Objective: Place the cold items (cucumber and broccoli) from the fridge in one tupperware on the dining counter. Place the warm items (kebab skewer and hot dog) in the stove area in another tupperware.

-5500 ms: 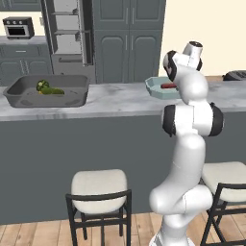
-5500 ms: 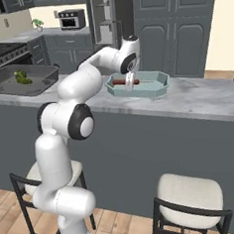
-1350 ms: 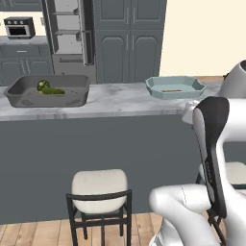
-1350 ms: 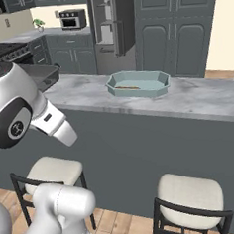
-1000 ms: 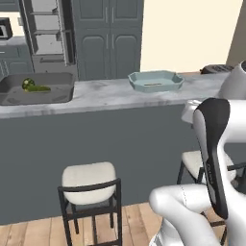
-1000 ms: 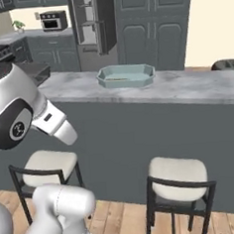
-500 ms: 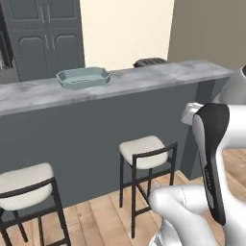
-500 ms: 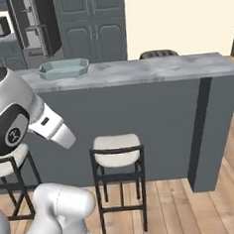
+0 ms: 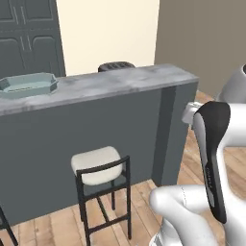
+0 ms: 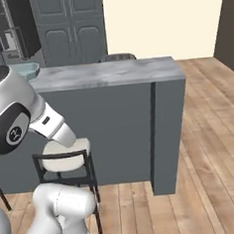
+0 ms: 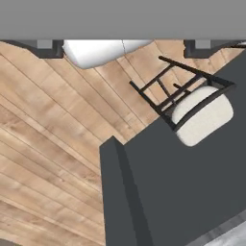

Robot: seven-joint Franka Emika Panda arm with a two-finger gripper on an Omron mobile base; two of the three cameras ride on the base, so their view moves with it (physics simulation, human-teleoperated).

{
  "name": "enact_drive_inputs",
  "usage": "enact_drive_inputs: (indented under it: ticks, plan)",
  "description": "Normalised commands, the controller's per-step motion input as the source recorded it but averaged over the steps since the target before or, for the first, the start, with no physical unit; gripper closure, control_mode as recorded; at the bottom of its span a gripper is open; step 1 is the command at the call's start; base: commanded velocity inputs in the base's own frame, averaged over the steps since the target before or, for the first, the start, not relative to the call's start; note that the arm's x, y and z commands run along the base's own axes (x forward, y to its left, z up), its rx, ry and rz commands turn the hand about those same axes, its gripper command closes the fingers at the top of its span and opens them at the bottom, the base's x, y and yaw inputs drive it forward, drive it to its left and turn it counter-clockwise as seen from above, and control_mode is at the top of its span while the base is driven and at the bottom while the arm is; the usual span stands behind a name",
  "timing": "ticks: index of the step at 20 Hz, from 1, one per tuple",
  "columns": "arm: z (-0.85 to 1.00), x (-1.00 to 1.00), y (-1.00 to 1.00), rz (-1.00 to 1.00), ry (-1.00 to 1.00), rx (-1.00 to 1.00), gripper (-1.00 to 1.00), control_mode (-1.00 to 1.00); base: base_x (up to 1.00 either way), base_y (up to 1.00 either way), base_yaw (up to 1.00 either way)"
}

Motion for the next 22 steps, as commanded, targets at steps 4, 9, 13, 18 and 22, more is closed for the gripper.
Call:
enact_drive_inputs:
  ticks: [4, 9, 13, 18, 22]
  plan:
    - [0.00, 0.00, 0.00, 0.00, 0.00, 0.00, -1.00, 1.00, 0.03, -1.00, 0.00]
    - [0.00, 0.00, 0.00, 0.00, 0.00, 0.00, -1.00, 1.00, 0.14, -1.00, 0.00]
    - [0.00, 0.00, 0.00, 0.00, 0.00, 0.00, -1.00, 1.00, 0.23, -1.00, 0.00]
    - [0.00, 0.00, 0.00, 0.00, 0.00, 0.00, -1.00, 1.00, 0.46, -1.00, 0.12]
    - [0.00, 0.00, 0.00, 0.00, 0.00, 0.00, -1.00, 1.00, 0.85, -0.97, 0.34]
